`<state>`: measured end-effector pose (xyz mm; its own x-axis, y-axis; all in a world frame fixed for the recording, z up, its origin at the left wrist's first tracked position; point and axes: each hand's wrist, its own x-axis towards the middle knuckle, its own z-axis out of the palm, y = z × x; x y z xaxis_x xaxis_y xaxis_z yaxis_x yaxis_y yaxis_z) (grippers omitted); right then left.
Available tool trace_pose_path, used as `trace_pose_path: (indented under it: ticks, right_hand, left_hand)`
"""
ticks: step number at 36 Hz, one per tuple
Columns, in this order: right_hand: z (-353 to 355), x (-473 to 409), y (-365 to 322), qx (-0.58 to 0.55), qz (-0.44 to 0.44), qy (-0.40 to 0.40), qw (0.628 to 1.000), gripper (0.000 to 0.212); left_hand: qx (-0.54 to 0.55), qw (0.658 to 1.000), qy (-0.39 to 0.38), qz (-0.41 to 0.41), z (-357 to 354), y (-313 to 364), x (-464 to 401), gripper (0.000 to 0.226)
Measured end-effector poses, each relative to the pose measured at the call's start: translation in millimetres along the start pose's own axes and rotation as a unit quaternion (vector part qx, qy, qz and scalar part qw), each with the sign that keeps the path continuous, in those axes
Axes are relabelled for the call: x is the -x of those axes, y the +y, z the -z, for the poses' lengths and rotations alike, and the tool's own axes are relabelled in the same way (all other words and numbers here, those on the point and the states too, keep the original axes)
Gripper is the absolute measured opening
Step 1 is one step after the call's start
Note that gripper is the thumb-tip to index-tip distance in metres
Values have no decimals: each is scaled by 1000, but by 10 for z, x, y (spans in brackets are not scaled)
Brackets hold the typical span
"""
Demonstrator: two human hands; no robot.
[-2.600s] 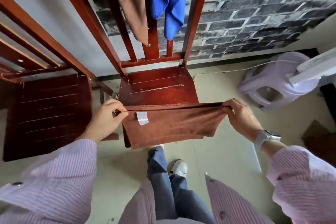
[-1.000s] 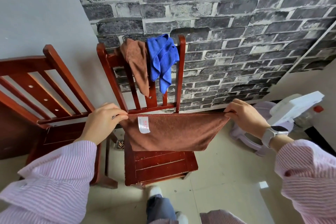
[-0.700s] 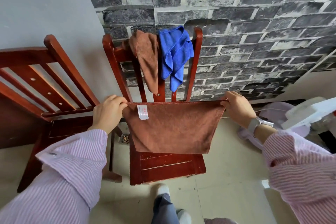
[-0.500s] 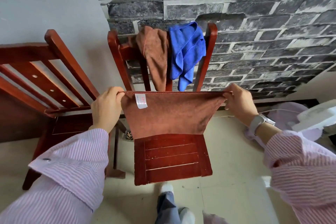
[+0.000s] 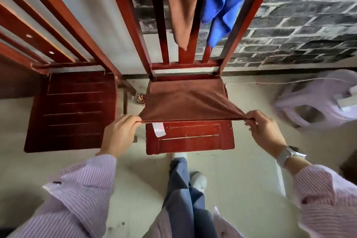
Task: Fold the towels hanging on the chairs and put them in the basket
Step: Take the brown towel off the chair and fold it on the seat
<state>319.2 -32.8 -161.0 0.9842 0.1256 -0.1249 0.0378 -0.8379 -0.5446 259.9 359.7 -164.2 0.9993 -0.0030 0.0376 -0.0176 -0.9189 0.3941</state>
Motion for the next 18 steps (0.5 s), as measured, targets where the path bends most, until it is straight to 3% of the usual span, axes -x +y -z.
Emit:
trace_pose_path:
  ticks: [4, 9, 14, 18]
  right_hand:
    - [-428, 418, 259, 47, -46, -98, 993, 8]
    - [-849, 764, 563, 52, -117, -193, 973, 10]
    - [-1041, 924, 697, 75, -144, -259, 952, 14]
    - [-1071, 879, 729, 77, -158, -297, 939, 19]
  left_hand:
    - [1, 994, -99, 55, -474, -140, 426, 35]
    - [3, 971, -204, 122, -929, -185, 821, 12]
    - [8, 948, -281, 147, -1163, -272, 989, 14]
    - [93, 927, -300, 203, -1194, -288, 867, 13]
